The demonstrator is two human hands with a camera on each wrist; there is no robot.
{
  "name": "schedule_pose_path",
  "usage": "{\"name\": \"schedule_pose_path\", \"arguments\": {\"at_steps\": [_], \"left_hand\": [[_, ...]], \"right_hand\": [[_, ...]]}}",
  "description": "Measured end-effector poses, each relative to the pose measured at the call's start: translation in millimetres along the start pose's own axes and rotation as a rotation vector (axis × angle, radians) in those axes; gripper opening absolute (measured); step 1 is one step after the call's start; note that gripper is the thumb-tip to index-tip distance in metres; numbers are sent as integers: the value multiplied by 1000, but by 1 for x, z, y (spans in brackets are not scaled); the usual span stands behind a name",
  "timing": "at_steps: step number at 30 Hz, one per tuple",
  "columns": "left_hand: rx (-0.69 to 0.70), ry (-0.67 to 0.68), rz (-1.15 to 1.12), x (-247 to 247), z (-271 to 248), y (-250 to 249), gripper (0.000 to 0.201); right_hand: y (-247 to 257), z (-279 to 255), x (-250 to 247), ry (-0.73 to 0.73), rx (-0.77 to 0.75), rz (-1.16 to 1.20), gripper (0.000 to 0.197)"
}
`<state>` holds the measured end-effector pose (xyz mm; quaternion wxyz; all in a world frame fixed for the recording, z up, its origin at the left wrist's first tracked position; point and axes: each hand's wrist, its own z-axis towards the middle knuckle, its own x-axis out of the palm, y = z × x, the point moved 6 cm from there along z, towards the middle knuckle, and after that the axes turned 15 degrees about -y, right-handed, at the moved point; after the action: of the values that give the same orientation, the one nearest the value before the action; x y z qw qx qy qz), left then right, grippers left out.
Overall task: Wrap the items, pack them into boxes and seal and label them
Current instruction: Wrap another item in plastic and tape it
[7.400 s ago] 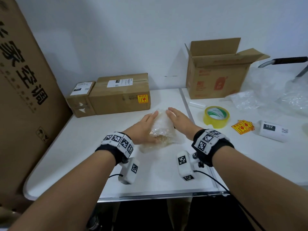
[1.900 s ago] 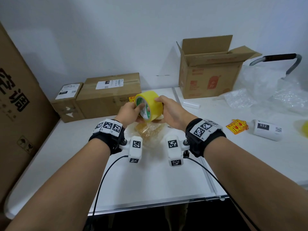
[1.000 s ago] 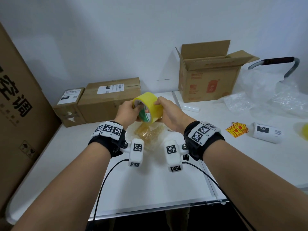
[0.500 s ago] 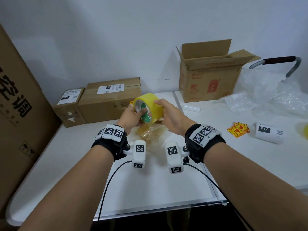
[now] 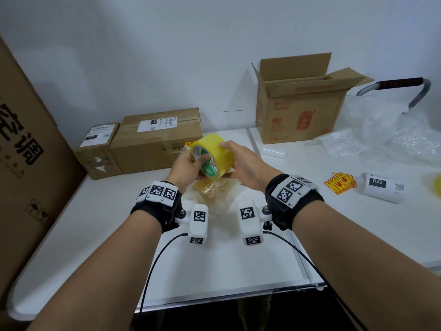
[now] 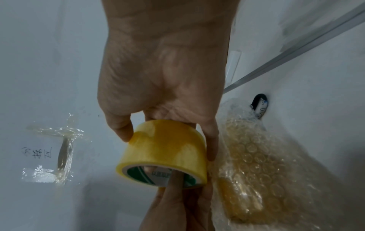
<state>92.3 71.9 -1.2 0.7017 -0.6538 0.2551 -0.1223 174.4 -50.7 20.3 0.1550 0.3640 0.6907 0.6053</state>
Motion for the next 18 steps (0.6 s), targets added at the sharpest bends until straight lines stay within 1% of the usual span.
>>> {"name": "schedule_pose_path", "arguments": {"at_steps": [2, 6, 9, 16, 18], "left_hand": [[11, 1, 12, 0, 0, 2, 29], [-19, 8, 11, -1, 2, 5, 31], [-34, 13, 12, -1, 3, 6, 32], [-51, 28, -12, -1, 0, 6, 33], [-58, 23, -16, -1, -1, 6, 34]], "right_hand": [[-1, 0, 0, -6, -3, 3, 37], [-3, -1, 3, 20, -17, 20, 22], [-2, -3, 4, 45, -22, 40, 17], [-3, -6, 4, 71, -51, 45, 18], [-3, -8, 4, 70, -80, 28, 23]]}}
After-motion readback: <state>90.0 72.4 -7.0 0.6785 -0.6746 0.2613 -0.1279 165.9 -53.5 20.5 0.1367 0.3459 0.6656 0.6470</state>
